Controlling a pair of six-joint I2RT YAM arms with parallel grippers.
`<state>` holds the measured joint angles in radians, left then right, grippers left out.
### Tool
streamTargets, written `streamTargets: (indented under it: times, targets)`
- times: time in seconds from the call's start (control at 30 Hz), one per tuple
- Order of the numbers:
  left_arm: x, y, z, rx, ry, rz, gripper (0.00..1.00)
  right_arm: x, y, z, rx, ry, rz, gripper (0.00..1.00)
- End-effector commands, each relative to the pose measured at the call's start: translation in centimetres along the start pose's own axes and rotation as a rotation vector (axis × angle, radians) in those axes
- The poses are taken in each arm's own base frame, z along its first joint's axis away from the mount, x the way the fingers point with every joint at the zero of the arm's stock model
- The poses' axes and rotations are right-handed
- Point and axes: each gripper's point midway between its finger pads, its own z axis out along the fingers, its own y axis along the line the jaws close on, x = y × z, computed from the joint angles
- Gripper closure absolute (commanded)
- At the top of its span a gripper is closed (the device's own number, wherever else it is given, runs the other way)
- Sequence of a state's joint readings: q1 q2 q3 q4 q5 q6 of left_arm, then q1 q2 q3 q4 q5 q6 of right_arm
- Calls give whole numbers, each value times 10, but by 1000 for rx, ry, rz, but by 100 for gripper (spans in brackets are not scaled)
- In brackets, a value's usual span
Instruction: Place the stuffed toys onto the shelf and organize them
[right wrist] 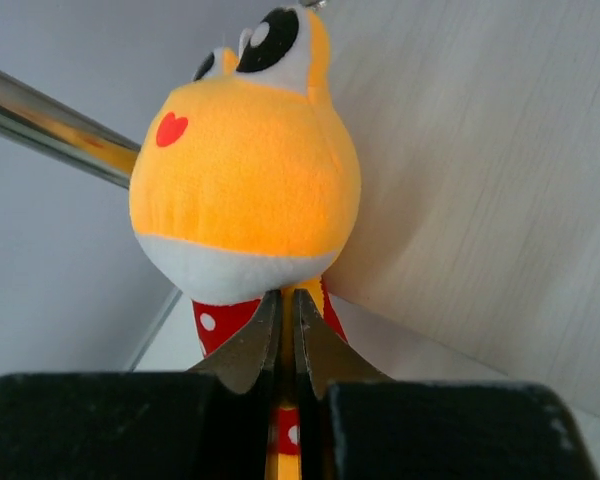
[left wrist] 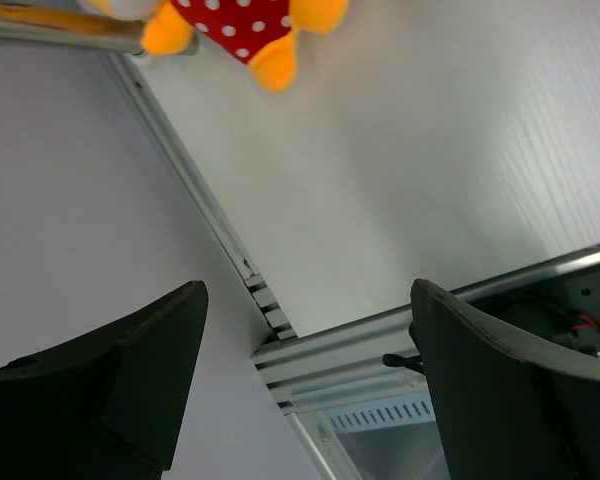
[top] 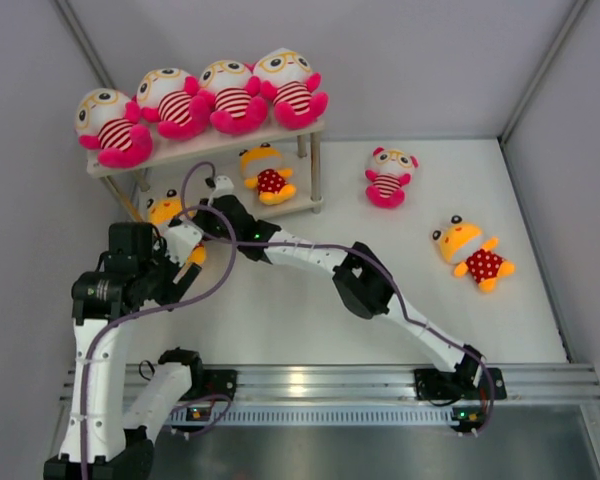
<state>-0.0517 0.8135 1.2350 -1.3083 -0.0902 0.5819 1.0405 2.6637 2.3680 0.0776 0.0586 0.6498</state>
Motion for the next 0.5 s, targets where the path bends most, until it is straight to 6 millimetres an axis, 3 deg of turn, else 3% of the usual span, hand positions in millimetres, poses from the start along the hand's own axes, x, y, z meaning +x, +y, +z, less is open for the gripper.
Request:
streamTargets:
  times: [0.0,0.2,0.3,0.37,0.4,0.47]
  targets:
    - [1,-14,15,83,-17,133,12,-64,49,-25,-85,-107,162,100]
    - [-10,-17,42,109,-91,321,12,-94,51,-40,-114,-126,381,100]
    - [-14,-7,67,51,-105,419,11,-103,54,-41,-147,-125,433,100]
    - [-1,-3,87,18,-50,490,11,-106,54,-42,-145,-123,446,100]
    - [-10,6,94,-33,-76,513,11,-106,52,-42,-143,-124,457,100]
    - [0,3,115,-42,-52,581,9,-106,48,-42,-132,-122,469,100]
